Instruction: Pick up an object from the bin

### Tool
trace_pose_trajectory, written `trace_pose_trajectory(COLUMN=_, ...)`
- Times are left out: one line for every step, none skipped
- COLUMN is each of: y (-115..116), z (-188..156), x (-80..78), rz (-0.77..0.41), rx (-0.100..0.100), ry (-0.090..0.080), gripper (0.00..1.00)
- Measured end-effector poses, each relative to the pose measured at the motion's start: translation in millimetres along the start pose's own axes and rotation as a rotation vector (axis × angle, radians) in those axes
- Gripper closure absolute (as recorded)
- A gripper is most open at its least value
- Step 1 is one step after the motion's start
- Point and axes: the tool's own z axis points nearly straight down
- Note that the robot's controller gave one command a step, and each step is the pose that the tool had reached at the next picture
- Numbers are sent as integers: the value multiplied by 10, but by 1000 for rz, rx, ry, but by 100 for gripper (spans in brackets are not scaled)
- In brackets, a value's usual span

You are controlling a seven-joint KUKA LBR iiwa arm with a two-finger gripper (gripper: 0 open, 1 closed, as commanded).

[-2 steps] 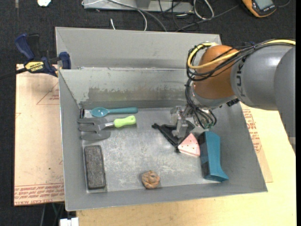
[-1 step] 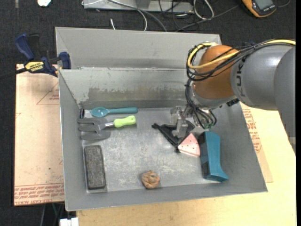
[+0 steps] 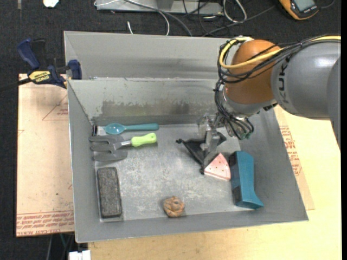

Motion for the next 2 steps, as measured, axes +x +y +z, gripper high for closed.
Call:
trace_pose_trajectory(y=-38, z=-537, x=-145, rz=35, rx=-1, ry=-2, gripper=100)
trace_pose_trajectory(y=-17, z=-1259, x=-181, rz=59, rx=-1, ry=-1, gripper=100)
